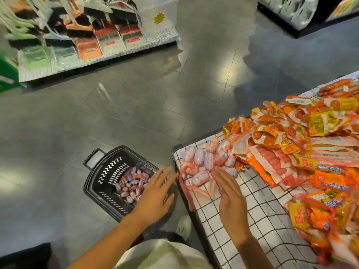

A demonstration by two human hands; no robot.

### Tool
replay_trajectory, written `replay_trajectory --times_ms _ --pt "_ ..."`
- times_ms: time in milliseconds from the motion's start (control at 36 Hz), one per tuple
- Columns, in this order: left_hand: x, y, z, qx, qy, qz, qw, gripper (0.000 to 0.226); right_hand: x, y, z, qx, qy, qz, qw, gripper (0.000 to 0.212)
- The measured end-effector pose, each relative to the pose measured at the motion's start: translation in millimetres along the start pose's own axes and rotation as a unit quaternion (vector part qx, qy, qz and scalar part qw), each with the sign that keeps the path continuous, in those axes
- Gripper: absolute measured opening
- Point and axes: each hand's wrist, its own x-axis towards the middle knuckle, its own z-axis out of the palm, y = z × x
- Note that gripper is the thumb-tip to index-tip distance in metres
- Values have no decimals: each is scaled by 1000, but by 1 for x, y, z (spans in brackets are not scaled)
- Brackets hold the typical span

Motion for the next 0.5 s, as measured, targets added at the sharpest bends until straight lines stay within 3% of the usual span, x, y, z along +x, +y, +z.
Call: replay_trajectory --times_ms 83,278,361,500 --pt "-30 -25 -15 -11 16 -40 999 62 3 -22 20 -5 -14 -35 999 59" --pt "-121 -100 -40 -38 36 -136 989 63 -8 -68 105 -28 -149 -26 988 42" --pt "-163 -136 -39 -72 29 -208 975 82 -16 -80 148 -36 -234 23 971 40" --pt "-233 -191 -28 -133 37 -322 937 69 -24 -94 220 -114 -370 42 921 50"
